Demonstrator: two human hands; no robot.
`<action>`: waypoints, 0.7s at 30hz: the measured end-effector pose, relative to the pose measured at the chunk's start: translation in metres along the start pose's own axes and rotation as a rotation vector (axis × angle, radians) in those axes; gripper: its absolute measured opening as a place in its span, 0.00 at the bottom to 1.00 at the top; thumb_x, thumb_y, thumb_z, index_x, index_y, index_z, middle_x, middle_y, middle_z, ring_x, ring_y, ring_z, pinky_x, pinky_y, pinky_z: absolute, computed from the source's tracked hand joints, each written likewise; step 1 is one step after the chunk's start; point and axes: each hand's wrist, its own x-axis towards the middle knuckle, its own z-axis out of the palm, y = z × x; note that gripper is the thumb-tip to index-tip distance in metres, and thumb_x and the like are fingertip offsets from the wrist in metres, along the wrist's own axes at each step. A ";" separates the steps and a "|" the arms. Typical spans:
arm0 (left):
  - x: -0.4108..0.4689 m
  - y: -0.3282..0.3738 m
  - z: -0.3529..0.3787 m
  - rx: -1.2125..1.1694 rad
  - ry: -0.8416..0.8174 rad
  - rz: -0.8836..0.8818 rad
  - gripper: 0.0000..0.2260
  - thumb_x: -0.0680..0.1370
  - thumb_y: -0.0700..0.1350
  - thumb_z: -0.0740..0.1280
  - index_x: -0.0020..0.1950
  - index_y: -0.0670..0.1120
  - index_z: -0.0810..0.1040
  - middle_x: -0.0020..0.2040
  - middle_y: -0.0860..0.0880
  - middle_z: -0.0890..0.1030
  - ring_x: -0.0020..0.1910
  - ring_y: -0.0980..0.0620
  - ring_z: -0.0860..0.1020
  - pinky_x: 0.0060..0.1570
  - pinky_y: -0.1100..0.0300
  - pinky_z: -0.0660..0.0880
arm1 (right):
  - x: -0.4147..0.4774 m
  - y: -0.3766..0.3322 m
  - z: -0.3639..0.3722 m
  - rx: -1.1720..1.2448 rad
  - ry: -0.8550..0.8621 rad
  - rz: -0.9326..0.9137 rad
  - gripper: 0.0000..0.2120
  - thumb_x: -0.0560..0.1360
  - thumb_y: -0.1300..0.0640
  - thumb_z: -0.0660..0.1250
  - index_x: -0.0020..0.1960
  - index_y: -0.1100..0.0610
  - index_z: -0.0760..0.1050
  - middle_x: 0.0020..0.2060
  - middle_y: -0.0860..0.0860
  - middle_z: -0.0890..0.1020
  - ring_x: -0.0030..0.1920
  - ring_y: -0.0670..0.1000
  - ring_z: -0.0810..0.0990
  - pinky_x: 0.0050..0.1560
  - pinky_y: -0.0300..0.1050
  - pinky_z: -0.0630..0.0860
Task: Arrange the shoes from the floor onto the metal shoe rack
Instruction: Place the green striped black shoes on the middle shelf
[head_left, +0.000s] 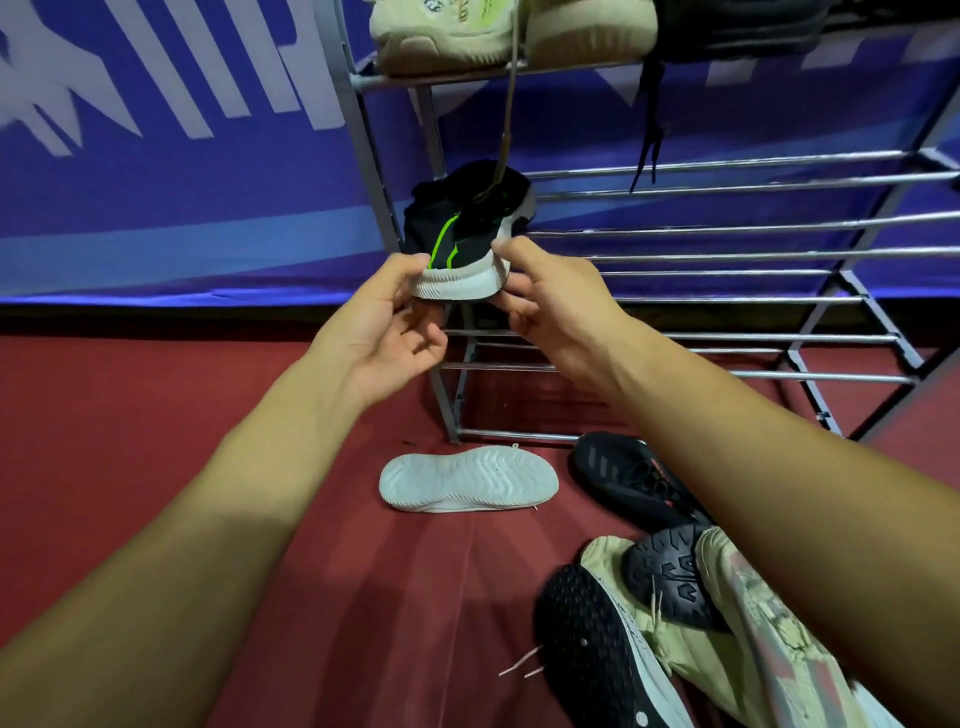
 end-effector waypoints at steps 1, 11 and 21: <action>0.004 0.000 0.002 -0.008 0.015 0.006 0.06 0.74 0.48 0.74 0.45 0.49 0.79 0.39 0.52 0.77 0.35 0.57 0.74 0.35 0.64 0.69 | 0.002 0.001 0.000 -0.051 0.027 0.017 0.14 0.76 0.48 0.70 0.52 0.59 0.80 0.42 0.57 0.75 0.33 0.49 0.74 0.30 0.39 0.63; 0.029 -0.002 0.011 -0.072 0.106 0.009 0.09 0.73 0.51 0.74 0.50 0.49 0.81 0.43 0.52 0.78 0.40 0.56 0.74 0.37 0.65 0.68 | 0.011 0.005 0.009 -0.111 0.144 -0.042 0.13 0.73 0.52 0.76 0.48 0.60 0.77 0.37 0.52 0.78 0.31 0.44 0.74 0.23 0.31 0.66; 0.024 -0.031 -0.006 0.172 0.020 0.110 0.13 0.75 0.56 0.72 0.54 0.50 0.81 0.41 0.53 0.82 0.38 0.56 0.77 0.37 0.63 0.68 | -0.001 0.010 -0.018 -0.372 0.096 -0.073 0.19 0.76 0.50 0.72 0.59 0.63 0.77 0.47 0.55 0.85 0.38 0.45 0.79 0.28 0.29 0.71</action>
